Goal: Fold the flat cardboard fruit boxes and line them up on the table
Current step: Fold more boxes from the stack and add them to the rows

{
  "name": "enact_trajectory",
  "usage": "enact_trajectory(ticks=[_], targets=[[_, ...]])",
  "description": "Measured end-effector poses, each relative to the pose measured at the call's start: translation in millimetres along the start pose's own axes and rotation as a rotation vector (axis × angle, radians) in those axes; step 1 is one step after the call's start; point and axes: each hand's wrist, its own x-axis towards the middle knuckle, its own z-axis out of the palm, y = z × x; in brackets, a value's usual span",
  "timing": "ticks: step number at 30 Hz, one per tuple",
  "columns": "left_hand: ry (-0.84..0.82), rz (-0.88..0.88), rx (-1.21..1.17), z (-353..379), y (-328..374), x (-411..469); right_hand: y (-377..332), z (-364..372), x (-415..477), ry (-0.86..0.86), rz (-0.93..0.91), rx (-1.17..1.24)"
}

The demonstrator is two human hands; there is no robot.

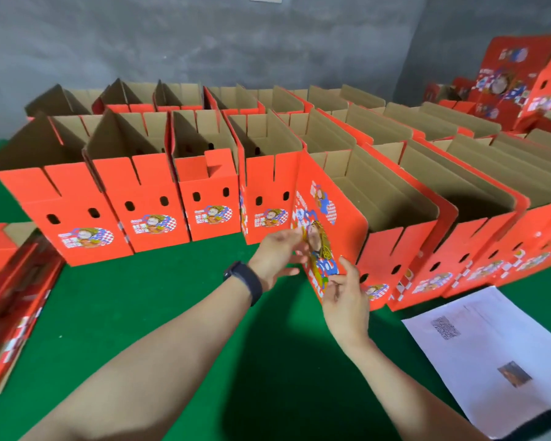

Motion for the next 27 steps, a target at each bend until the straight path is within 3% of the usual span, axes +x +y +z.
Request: enact_trajectory(ticks=[2,6,12,16,18,21,24,27], targets=[[0.061,0.013,0.054,-31.7,-12.3,-15.9,-15.2,9.0,0.6,0.032,0.055,0.087],[0.243,0.009,0.113,-112.4,-29.8,-55.9,-62.2,46.9,-2.5,-0.008,-0.099,0.177],[0.657,0.042,0.12,-250.4,-45.6,-135.3,-160.4,140.1,-57.1,-0.514,-0.288,0.158],[1.005,0.053,0.381,-333.3,-60.2,-187.2,-221.2,206.5,-115.3,-0.835,-0.506,0.038],[1.097,-0.003,0.534,-373.7,-73.1,-209.9,-249.4,239.2,-147.3,-0.971,-0.584,-0.024],[1.056,-0.156,0.781,-426.9,-94.3,-231.3,-282.7,282.7,-188.1,-1.119,-0.564,-0.071],[0.864,-0.367,1.081,-462.7,-117.3,-239.8,-302.0,319.3,-209.8,-1.191,-0.429,-0.106],[0.723,-0.407,1.18,-482.1,-138.8,-243.3,-312.9,346.5,-213.7,-1.221,-0.281,-0.142]])
